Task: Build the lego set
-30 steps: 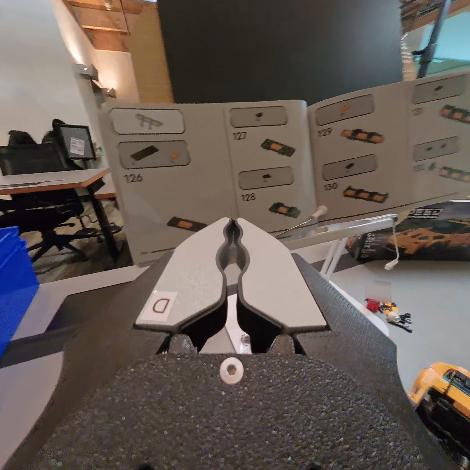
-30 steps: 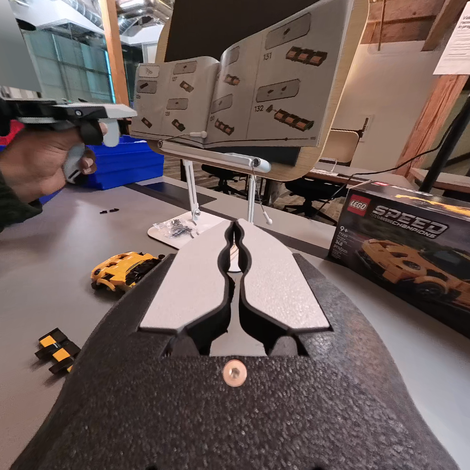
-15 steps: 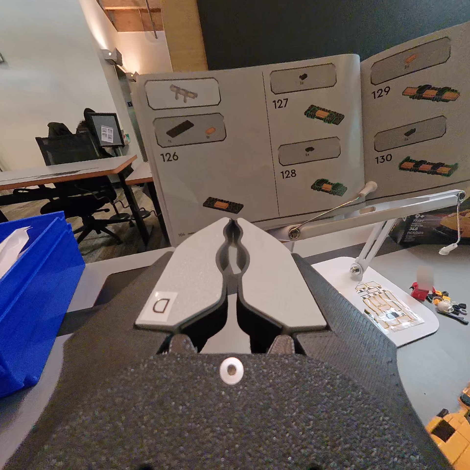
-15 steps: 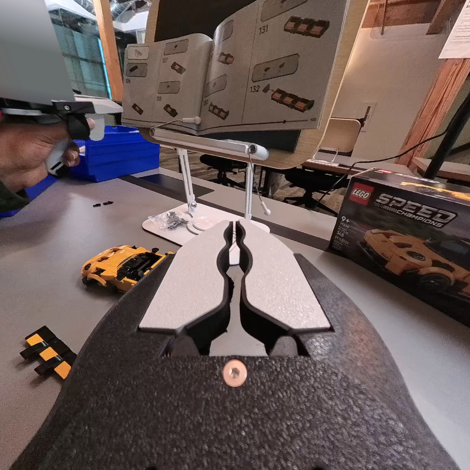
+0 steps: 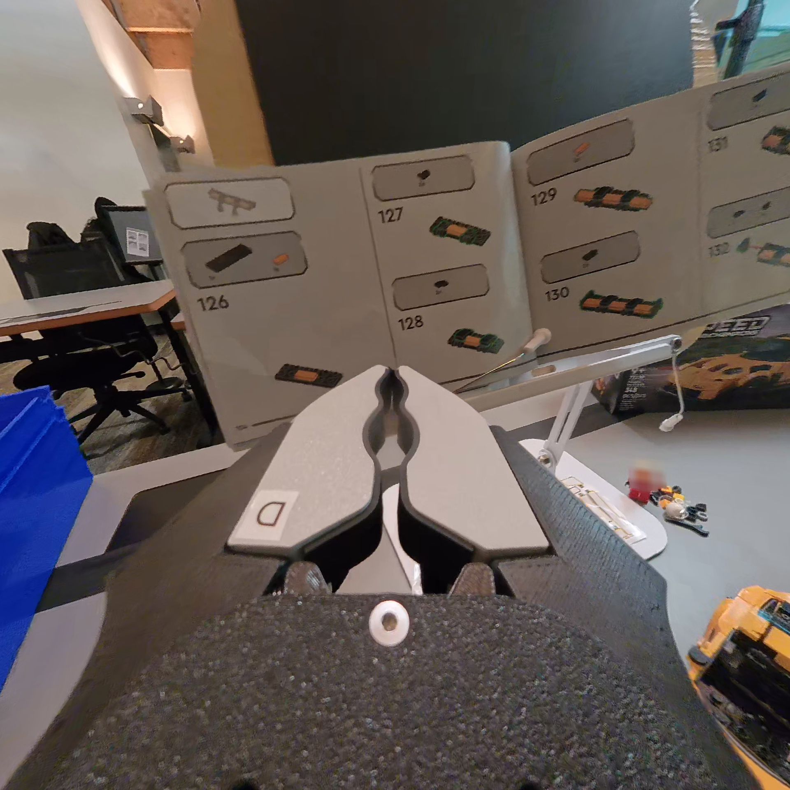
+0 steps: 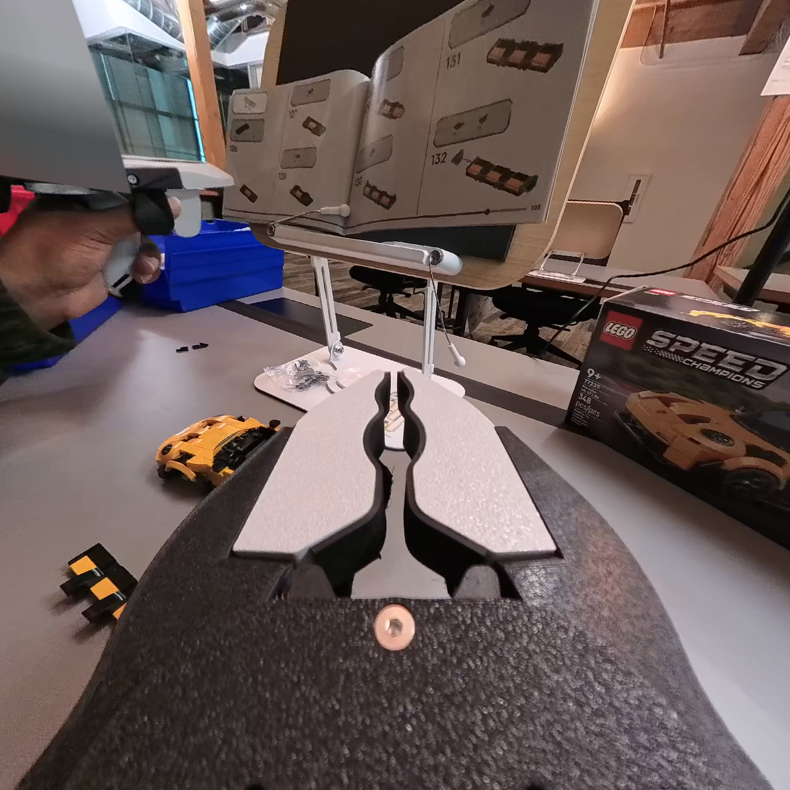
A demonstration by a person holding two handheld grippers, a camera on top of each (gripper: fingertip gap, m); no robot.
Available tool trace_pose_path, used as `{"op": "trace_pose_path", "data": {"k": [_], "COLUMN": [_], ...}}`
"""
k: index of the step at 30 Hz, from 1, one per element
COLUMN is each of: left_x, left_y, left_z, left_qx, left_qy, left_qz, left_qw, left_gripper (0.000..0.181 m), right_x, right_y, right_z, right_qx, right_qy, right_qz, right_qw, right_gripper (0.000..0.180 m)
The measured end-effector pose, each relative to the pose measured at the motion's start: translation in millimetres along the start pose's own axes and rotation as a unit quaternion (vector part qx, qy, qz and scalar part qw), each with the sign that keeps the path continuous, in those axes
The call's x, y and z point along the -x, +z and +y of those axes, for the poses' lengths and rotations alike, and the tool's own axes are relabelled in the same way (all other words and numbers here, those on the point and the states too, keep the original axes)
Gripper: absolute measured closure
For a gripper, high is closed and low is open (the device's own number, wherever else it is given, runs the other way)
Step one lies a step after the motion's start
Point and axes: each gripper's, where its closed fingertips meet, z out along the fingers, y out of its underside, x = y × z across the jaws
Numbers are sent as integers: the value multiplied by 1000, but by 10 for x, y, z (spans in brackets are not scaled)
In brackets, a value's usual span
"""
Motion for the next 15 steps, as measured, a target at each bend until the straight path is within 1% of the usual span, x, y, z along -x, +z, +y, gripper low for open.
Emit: {"op": "trace_pose_path", "data": {"k": [6, 15], "left_x": [-155, -182], "left_y": [68, 205], "left_z": [-168, -449], "left_qx": [-14, -39], "left_qy": [17, 35], "left_qz": [14, 9], "left_qw": [1000, 999], "left_gripper": [181, 180], "right_x": [8, 16], "right_y": [5, 16], "right_z": [-4, -6], "right_qx": [0, -1], "right_qy": [0, -2], "right_qz": [-3, -6], "right_qw": [1000, 1000], "right_gripper": [177, 177]}}
